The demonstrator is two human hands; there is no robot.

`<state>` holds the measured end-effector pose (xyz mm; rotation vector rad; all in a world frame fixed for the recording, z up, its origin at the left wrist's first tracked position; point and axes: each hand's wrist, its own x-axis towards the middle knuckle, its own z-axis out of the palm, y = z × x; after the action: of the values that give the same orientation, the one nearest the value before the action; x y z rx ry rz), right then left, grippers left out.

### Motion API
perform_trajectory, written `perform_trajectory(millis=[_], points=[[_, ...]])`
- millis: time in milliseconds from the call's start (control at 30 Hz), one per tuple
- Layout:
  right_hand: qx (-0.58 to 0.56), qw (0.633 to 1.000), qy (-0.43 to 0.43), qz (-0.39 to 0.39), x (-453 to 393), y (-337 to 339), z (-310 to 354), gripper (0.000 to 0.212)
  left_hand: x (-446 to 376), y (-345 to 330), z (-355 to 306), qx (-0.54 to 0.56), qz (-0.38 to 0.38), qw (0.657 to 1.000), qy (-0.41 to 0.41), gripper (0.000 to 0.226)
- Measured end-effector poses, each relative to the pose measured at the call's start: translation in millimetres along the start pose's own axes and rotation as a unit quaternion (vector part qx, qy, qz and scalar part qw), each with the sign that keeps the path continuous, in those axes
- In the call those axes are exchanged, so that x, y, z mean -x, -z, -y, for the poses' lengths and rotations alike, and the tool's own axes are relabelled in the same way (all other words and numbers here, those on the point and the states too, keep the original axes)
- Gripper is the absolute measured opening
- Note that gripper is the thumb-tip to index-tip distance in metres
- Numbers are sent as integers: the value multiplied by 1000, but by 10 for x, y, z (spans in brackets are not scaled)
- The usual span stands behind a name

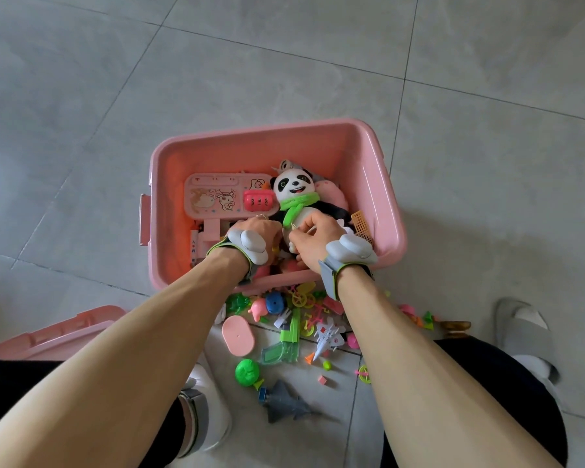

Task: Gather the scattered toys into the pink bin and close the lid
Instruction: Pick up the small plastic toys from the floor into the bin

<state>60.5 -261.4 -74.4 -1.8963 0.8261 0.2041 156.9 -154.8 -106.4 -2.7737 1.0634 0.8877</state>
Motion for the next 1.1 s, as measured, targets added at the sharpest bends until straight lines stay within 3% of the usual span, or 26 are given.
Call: perform_trajectory(millis=[433,600,733,900,1100], points=[[75,997,17,-5,2,-7,-1,15,-22,29,21,-57,-70,995,46,12],[112,993,33,-9,11,-12,33,11,2,9,155,104,-41,992,56,18],[111,993,47,-17,-5,-39,28,8,104,12,206,296,-124,938,132,17],[78,996,36,6,12,-38,15,38,255,95,266,337,-190,908,162,9],[39,998,31,-29,218,23,37,26,490,185,123,353,-225,895,157,10]])
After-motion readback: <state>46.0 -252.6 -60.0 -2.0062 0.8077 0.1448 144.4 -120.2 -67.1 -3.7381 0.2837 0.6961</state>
